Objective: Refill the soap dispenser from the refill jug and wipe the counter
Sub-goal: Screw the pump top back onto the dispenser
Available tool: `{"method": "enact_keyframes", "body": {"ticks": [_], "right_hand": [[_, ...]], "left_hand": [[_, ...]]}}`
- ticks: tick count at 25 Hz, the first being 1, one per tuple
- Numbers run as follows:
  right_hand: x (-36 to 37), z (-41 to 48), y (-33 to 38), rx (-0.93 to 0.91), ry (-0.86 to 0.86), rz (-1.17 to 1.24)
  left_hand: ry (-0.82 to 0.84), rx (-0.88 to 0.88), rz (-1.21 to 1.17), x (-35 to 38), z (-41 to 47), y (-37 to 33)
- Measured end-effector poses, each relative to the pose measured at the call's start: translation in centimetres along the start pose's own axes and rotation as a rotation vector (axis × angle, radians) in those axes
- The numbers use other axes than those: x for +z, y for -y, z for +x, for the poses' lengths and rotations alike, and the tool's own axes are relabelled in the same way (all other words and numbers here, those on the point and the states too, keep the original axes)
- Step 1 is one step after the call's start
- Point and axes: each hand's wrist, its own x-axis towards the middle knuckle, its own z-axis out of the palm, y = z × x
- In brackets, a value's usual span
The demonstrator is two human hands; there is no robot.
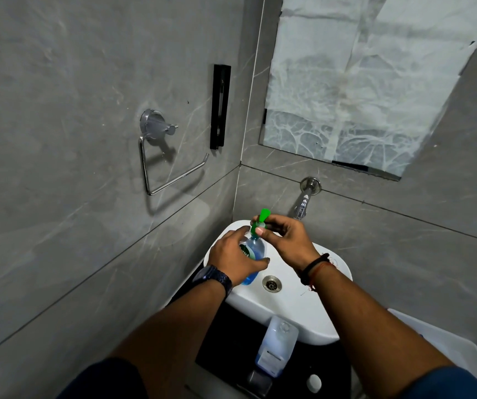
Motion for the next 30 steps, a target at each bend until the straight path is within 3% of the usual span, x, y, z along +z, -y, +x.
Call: {"method": "enact_keyframes", "body": {"ticks": [4,9,13,16,20,23,27,30], "right_hand": [[0.4,-0.1,-0.1,0.016,-0.101,-0.179],[0.7,-0.2,0.2,0.032,-0.221,-0.177],[1.0,-0.4,0.4,0.047,-0.165,-0.144],[1.2,-0.5,0.7,0.025,-0.240,-0.198],[1.3,-0.6,0.6,0.039,-0.144,-0.094],[1.4,-0.5,0.8,0.031,-0.264,-0.172],[1.5,-0.4,0.9,0.034,-0.138,-0.053],[1.7,0.0,0.8,0.013,-0.229,-0.156]], "left_hand": [[-0.027,-0.008,-0.025,-0.1,0.0,-0.4],[-0.032,-0.016,-0.015,-0.3,0.2,-0.6],[-0.039,-0.014,-0.015,-0.5,0.3,-0.7],[-0.046,-0.020,-0.014,-0.6,0.2,-0.9],[-0.050,-0.003,-0.020,-0.8,0.1,-1.0],[-0.057,0.000,-0.025,-1.0,0.0,-1.0],[-0.035,0.025,-0.013,-1.1,0.3,-1.1],[-0.054,0.003,-0.019,-1.0,0.5,-1.0]]}}
